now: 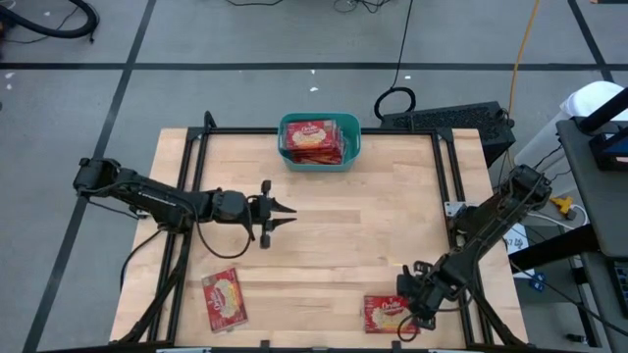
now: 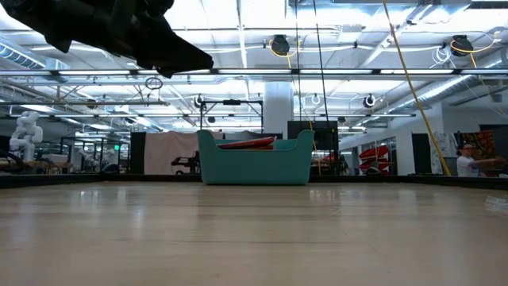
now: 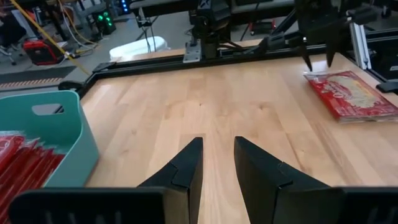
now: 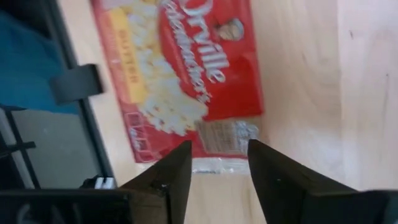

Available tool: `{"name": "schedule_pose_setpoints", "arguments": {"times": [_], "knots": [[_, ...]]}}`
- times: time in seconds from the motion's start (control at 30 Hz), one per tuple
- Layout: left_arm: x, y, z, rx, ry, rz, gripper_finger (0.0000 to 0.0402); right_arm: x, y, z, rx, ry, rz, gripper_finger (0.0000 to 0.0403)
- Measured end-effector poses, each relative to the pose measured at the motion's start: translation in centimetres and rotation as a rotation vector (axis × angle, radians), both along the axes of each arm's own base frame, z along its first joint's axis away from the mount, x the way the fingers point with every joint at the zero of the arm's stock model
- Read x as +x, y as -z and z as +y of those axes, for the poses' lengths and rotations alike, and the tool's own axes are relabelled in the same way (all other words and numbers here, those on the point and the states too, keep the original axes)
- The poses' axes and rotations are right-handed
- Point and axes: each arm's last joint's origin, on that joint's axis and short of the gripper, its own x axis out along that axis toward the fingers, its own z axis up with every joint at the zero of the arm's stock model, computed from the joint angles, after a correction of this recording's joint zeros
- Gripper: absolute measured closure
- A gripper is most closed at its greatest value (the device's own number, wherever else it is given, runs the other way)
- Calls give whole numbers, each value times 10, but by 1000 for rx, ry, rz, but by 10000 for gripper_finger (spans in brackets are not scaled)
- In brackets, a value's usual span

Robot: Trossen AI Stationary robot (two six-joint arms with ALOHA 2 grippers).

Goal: Sort popcorn bags into baskets
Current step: Put the red popcorn bag into the green bin

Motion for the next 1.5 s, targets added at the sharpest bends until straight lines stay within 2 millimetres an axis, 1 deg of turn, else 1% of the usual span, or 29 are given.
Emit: {"name": "schedule_pose_setpoints", "arguments": {"times": [0.1,0.27,0.33,0.43,0.53,0.63,0.73,0.83,0.87,0.9,1.0,1.13,1.23,1.33,1.5], "knots": [[0,0,0,0,-1,0,309,-4,5,-1,-26,26,0,224],[0,0,0,1,-1,4,309,-7,12,-3,-40,22,-14,176],[0,1,0,1,-1,7,309,-10,18,-6,-46,20,-9,167],[0,1,0,0,-1,9,309,-13,28,-10,-44,24,-9,170],[0,1,0,-1,-2,11,309,-15,36,-12,-18,26,-30,189],[-1,2,0,3,-1,25,309,-17,41,-15,-13,27,-36,227],[-1,3,0,7,0,30,309,-18,44,-16,-13,39,-36,287],[-1,3,0,7,0,31,309,-17,44,-15,1,47,-43,362],[-1,3,0,7,0,31,309,-17,44,-14,11,47,-51,381],[-1,3,0,8,0,31,309,-15,43,-13,27,46,-64,391],[-1,3,0,8,0,30,309,-12,42,-11,43,73,-99,391],[0,2,0,2,-2,24,309,-6,41,-14,9,168,-168,401],[0,2,0,-13,-6,20,309,1,41,-21,-53,231,-239,402],[0,2,0,-32,-9,22,309,7,41,-28,-92,260,-272,402],[6,10,-3,-98,29,34,309,22,40,-47,-177,320,-327,403]]}}
